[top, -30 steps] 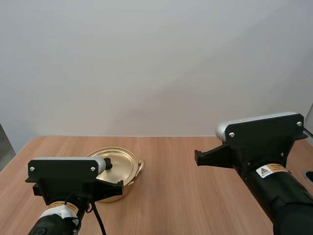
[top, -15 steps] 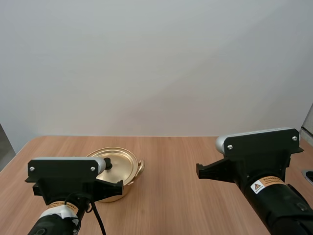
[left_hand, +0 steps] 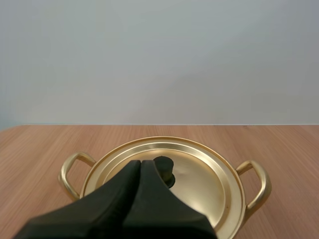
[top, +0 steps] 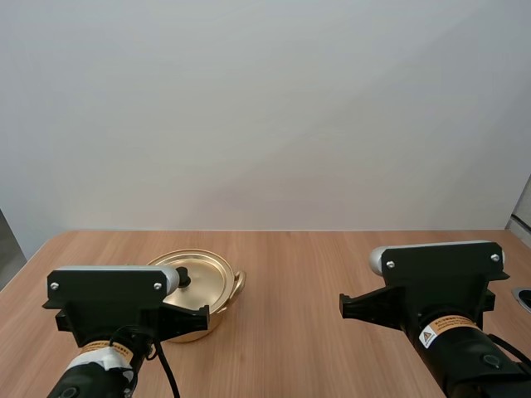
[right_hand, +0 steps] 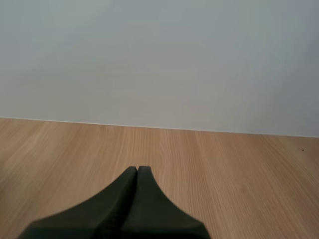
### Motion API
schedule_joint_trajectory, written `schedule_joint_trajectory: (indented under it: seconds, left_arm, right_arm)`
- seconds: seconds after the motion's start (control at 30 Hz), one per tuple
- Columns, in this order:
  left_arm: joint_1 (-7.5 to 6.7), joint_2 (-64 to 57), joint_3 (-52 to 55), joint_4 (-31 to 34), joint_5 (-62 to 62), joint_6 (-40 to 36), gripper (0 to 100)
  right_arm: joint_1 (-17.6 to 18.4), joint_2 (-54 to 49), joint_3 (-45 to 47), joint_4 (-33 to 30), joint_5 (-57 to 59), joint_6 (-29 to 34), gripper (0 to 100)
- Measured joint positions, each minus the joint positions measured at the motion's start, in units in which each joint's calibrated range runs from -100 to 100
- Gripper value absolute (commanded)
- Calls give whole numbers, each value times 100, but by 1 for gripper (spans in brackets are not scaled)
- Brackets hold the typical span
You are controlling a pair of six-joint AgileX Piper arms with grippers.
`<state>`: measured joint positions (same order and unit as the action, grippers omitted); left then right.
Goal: Open the pot, put the car inside, and close it
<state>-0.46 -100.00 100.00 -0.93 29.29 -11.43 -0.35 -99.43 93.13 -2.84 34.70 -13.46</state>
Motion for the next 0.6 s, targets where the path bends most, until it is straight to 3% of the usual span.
schedule_joint_trajectory:
  seconds: [0.6]
  left_arm:
    - [0,0,0,0,0,0,0]
  right_arm:
    - [0,0,306,77,82,13,0]
